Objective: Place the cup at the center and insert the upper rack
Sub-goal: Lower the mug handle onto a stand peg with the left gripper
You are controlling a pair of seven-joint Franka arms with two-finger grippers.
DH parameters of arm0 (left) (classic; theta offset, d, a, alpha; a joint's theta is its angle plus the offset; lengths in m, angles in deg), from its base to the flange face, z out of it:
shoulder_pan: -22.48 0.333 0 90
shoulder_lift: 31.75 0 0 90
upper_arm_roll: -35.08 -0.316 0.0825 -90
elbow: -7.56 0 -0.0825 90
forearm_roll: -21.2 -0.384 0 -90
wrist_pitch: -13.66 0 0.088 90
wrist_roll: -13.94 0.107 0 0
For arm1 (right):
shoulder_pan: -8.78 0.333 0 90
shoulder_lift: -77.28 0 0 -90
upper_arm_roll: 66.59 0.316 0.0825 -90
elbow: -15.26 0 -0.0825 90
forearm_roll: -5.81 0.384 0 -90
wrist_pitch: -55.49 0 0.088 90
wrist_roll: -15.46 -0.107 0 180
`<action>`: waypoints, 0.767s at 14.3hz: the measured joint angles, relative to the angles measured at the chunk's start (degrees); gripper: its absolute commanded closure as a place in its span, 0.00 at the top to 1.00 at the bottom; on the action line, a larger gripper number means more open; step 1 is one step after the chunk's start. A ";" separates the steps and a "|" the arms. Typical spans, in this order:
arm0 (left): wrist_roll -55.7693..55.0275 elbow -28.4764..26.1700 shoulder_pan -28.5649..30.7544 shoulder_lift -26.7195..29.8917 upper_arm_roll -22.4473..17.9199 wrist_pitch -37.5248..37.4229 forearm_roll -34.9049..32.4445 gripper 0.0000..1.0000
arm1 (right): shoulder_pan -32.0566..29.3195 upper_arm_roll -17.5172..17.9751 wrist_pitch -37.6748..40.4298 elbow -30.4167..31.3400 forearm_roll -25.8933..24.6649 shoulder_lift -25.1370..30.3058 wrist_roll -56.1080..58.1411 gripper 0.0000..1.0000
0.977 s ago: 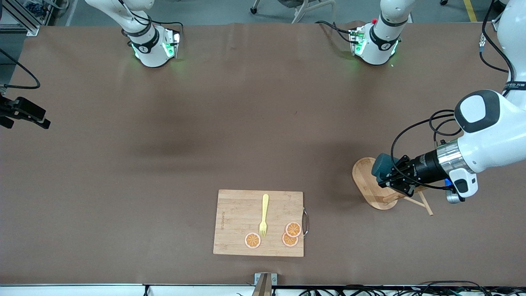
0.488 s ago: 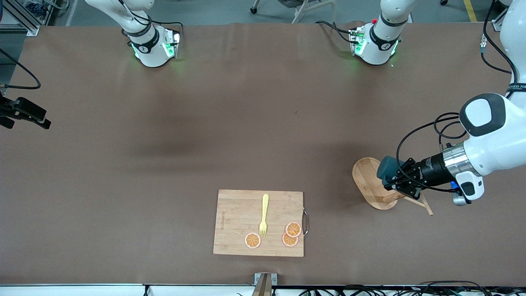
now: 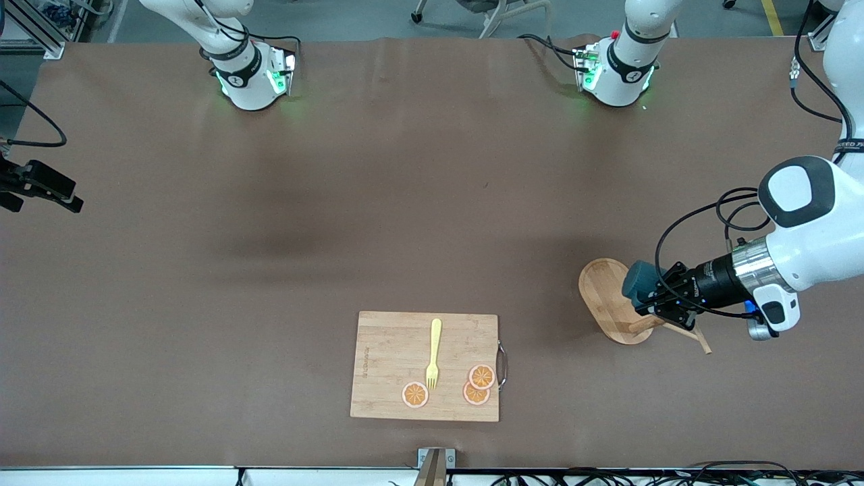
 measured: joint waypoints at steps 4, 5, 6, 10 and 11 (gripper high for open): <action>4.08 0.78 0.00 0.00 0.00 0.09 0.00 1.00 | 0.01 0.00 -0.03 0.00 0.00 0.00 0.00 1.00; 4.59 0.89 -0.01 0.00 0.00 0.09 0.00 1.00 | 0.01 0.00 -0.03 0.00 0.00 0.00 0.00 1.00; 4.73 1.01 -0.01 0.00 0.00 0.12 0.00 1.00 | 0.01 0.00 -0.03 0.00 0.00 0.00 0.00 1.00; 4.85 2.30 -0.26 0.05 0.12 0.17 -0.61 1.00 | 0.01 0.00 -0.04 0.00 0.00 0.00 0.00 1.00; 4.91 2.52 -0.37 0.15 0.16 0.18 -1.99 1.00 | 0.01 0.00 -0.04 0.00 0.00 0.00 0.00 1.00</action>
